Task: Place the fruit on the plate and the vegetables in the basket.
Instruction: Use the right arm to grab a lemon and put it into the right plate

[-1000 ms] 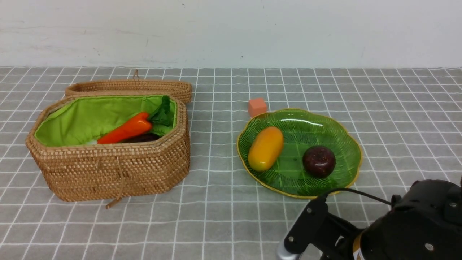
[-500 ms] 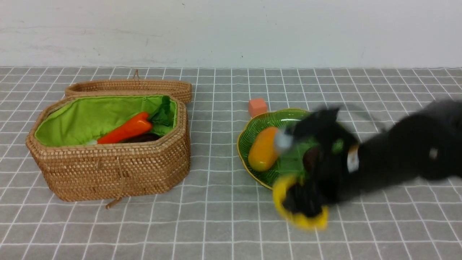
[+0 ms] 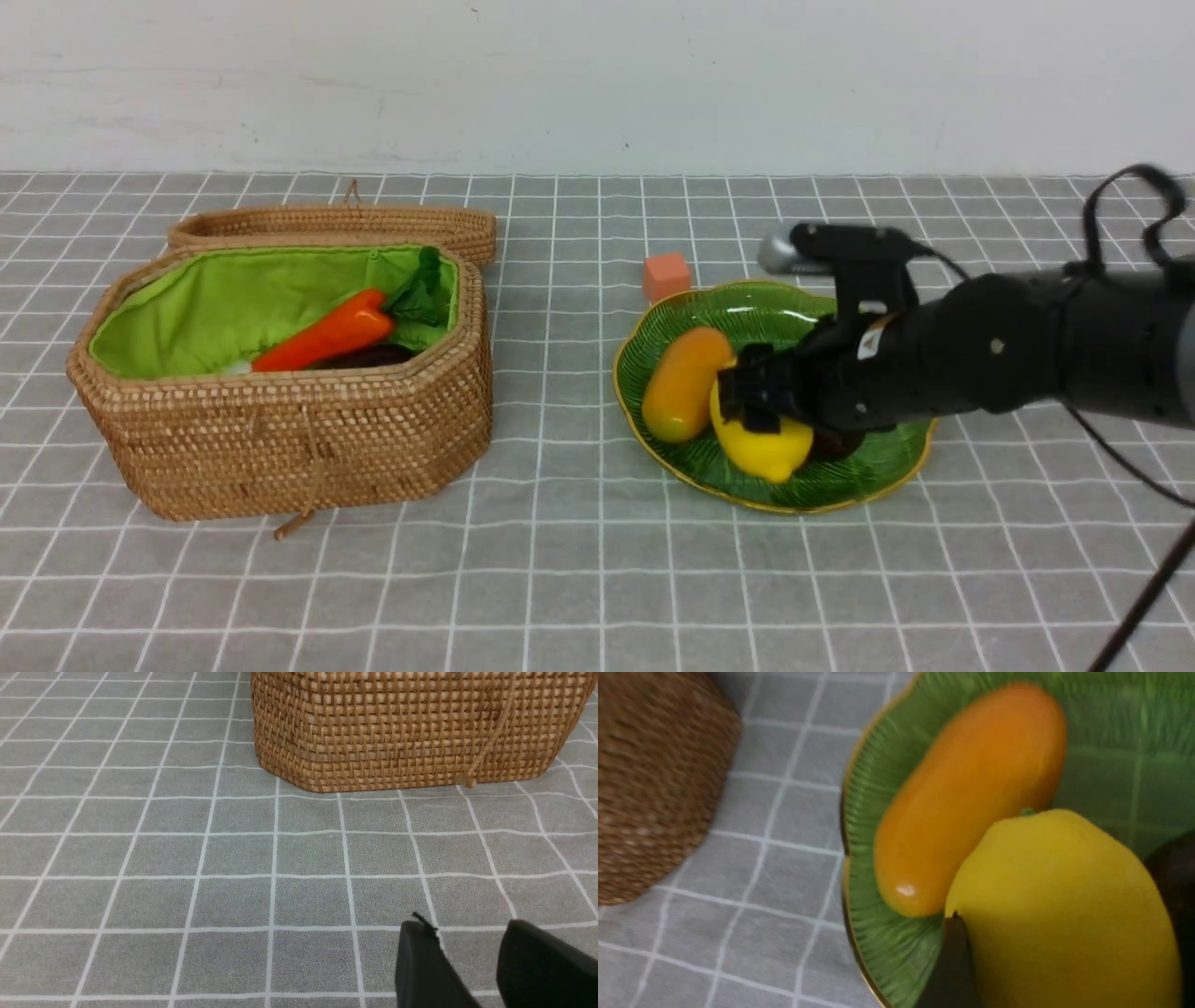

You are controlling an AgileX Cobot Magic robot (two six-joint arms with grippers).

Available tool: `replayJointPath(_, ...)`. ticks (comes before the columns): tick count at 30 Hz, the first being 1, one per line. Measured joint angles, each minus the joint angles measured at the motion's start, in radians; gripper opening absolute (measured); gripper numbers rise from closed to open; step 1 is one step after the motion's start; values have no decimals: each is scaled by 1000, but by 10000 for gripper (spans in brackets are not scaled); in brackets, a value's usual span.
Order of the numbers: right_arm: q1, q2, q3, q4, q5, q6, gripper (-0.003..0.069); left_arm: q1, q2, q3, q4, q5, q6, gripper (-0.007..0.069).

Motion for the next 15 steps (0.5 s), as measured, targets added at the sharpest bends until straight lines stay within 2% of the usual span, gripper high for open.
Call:
replayJointPath(1, 0, 6, 0, 0, 4, 5, 616, 0, 0, 0, 0, 0, 0, 239)
replayJointPath(3, 0, 6, -1, 0, 9, 7, 661, 0, 0, 0, 0, 0, 0, 239)
replayJointPath(7, 0, -8, -2, -5, 55, 8, 674, 0, 0, 0, 0, 0, 0, 239)
replayJointPath(10, 0, -43, -2, -18, 113, 8, 634, 0, 0, 0, 0, 0, 0, 239)
replayJointPath(15, 0, -131, -2, -30, 233, 8, 503, 0, 0, 0, 0, 0, 0, 239)
